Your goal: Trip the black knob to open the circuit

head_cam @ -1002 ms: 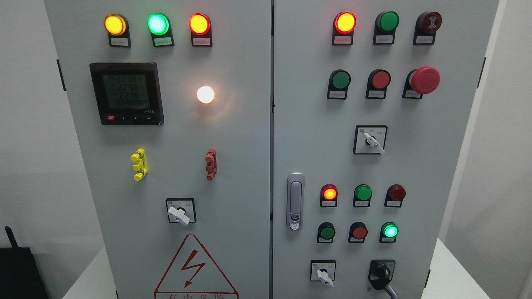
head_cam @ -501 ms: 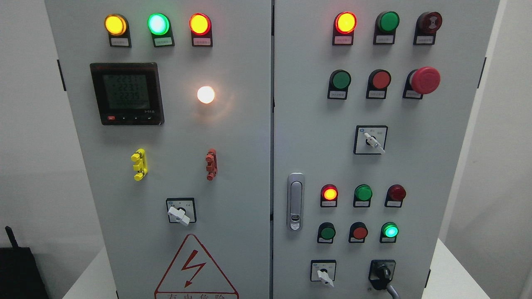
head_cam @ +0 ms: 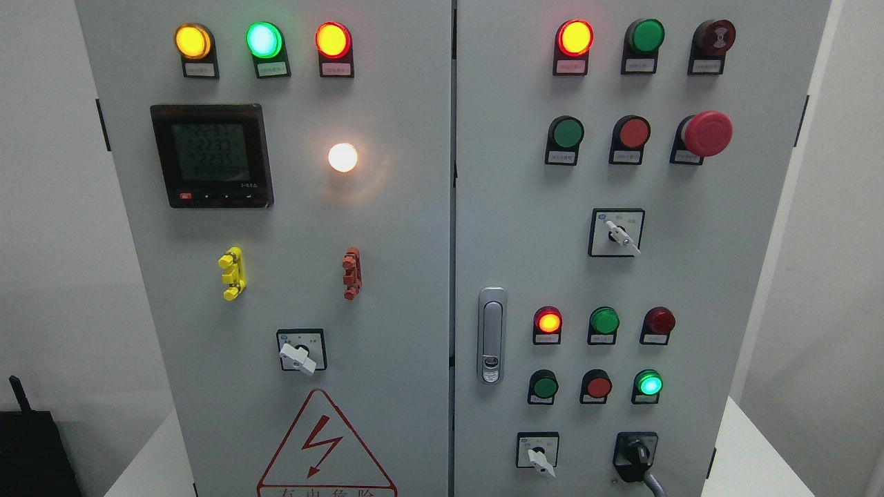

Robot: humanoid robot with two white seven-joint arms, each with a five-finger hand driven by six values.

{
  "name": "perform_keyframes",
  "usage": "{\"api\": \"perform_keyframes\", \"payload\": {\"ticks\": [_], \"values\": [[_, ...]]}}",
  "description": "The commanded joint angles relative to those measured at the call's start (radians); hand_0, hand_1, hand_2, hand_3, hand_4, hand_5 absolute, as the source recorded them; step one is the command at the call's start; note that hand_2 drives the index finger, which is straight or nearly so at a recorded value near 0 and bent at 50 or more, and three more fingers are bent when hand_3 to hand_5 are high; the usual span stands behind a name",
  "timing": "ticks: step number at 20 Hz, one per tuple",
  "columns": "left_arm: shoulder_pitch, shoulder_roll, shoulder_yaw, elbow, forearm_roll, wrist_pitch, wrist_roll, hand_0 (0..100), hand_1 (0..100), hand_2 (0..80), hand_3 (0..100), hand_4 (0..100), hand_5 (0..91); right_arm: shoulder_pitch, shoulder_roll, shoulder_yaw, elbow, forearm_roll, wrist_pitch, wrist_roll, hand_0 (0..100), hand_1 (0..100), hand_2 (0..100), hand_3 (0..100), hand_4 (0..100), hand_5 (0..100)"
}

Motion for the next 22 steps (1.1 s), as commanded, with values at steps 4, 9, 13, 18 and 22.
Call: {"api": "perform_keyframes", "payload": {"ticks": [4,9,13,18,22], "values": [[0.000,0.000,0.000,0.000,-0.023,-0.001,-0.001,12,39,0.0,0,0,0.0,0.001,0.001,-0.015,0.002,0.000,0.002,-0.002,0,0,0,100,100,100],[0.000,0.000,0.000,0.000,-0.023,-0.001,-0.001,12,39,0.0,0,0,0.0,0.001,0.001,-0.018,0.000,0.000,0.002,-0.002,0,0,0,100,100,100],[0.000,0.000,0.000,0.000,-0.023,-0.001,-0.001,12,39,0.0,0,0,0.0,0.001,0.000,-0.025,0.000,0.000,0.002,-0.002,0,0,0,100,100,100],[0.000,0.000,0.000,0.000,-0.023,0.001,-0.001,12,39,0.0,0,0,0.0,0.001,0.000,-0.027,-0.003,0.000,0.000,-0.002,0,0,0,100,100,100],[0.000,0.000,0.000,0.000,-0.023,-0.001,-0.001,12,39,0.0,0,0,0.0,0.003,0.000,-0.027,-0.008,0.000,0.000,-0.002,0,0,0,100,100,100]]}}
